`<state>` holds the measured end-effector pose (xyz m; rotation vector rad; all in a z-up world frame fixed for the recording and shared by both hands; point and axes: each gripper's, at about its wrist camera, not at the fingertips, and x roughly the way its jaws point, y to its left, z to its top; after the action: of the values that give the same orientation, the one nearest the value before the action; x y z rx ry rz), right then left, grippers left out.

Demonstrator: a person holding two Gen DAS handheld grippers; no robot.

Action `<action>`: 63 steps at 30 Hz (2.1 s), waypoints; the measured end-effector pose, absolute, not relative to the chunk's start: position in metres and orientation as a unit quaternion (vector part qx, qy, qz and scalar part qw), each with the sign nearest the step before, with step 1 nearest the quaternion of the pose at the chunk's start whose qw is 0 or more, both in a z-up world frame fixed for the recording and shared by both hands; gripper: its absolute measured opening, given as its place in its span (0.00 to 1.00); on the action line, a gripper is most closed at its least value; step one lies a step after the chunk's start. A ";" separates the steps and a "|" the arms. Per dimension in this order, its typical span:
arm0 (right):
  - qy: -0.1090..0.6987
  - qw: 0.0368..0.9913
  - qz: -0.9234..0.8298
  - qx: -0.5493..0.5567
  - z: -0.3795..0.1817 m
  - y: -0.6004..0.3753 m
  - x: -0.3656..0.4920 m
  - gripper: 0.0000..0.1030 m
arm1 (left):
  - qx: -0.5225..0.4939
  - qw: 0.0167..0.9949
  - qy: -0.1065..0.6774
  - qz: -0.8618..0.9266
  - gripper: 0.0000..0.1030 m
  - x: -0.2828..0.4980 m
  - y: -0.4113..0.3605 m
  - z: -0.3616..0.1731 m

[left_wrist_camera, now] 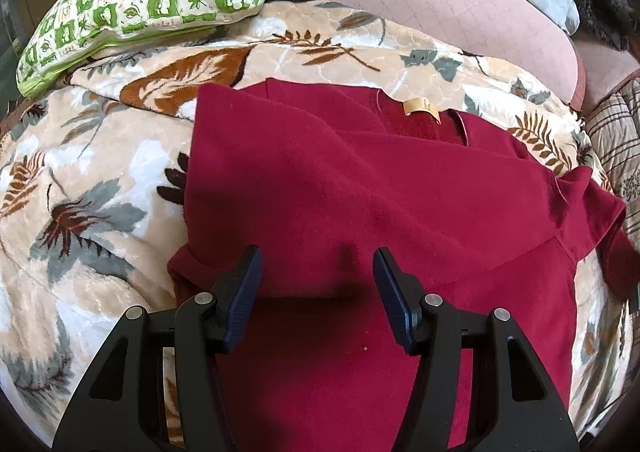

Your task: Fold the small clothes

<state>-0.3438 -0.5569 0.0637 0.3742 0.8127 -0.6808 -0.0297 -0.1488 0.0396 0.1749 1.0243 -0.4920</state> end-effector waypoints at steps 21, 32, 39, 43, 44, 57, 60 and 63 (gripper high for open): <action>0.335 0.896 0.092 0.275 0.178 -0.359 -0.127 0.03 | 0.016 0.860 0.462 -0.214 0.55 0.000 -0.086 0.075; 0.377 0.853 0.113 0.342 0.080 -0.329 -0.063 0.51 | -0.009 0.850 0.472 -0.235 0.55 0.009 -0.079 0.066; 0.399 0.878 0.035 0.261 0.073 -0.372 -0.138 0.51 | 0.019 0.849 0.457 -0.264 0.55 0.000 -0.104 0.067; 0.407 0.889 0.044 0.205 0.060 -0.349 -0.143 0.51 | 0.006 0.844 0.470 -0.260 0.55 0.004 -0.094 0.062; 0.403 0.893 0.050 0.196 0.058 -0.342 -0.139 0.51 | -0.001 0.843 0.473 -0.257 0.55 0.005 -0.090 0.061; 0.449 0.866 0.146 0.167 0.001 -0.238 -0.077 0.51 | -0.021 0.852 0.473 -0.221 0.55 0.023 -0.035 0.061; 0.424 0.884 0.114 0.161 0.019 -0.250 -0.082 0.51 | -0.008 0.848 0.475 -0.236 0.55 0.018 -0.043 0.057; 0.409 0.897 0.089 0.141 0.030 -0.253 -0.072 0.51 | 0.005 0.843 0.477 -0.246 0.55 0.015 -0.055 0.052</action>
<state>-0.0725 -0.2533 0.0300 0.2931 0.8466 0.1842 0.0152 -0.0545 0.0518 0.0098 1.0082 -0.5202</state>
